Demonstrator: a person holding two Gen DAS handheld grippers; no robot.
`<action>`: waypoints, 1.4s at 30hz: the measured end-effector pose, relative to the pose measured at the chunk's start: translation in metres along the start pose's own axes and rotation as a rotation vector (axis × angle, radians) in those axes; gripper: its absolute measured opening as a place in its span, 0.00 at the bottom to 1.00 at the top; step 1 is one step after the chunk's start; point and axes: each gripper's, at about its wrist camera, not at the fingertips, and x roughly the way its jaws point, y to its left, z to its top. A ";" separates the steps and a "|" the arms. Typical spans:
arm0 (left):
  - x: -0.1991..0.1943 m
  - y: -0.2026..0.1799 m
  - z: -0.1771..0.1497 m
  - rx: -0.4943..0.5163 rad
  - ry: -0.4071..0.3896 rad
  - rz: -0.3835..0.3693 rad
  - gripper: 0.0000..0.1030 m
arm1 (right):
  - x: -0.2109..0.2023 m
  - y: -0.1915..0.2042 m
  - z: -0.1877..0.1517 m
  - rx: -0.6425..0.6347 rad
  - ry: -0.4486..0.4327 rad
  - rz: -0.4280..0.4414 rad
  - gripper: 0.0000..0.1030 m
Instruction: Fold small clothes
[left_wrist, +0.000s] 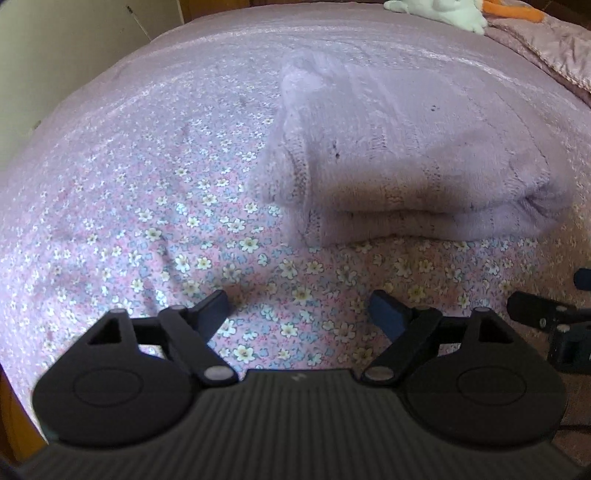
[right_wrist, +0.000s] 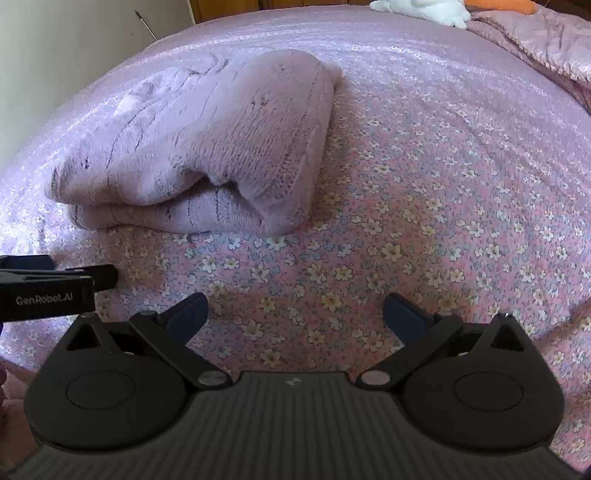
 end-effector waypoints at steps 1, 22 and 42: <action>0.001 0.001 0.000 -0.011 0.003 0.007 0.92 | 0.000 0.001 0.000 -0.006 -0.001 -0.006 1.00; 0.006 0.007 -0.002 -0.060 0.014 0.005 0.96 | 0.001 0.006 -0.002 -0.026 -0.008 -0.033 1.00; 0.002 0.005 -0.001 -0.044 0.001 0.014 0.96 | 0.002 0.006 -0.003 -0.025 -0.009 -0.033 1.00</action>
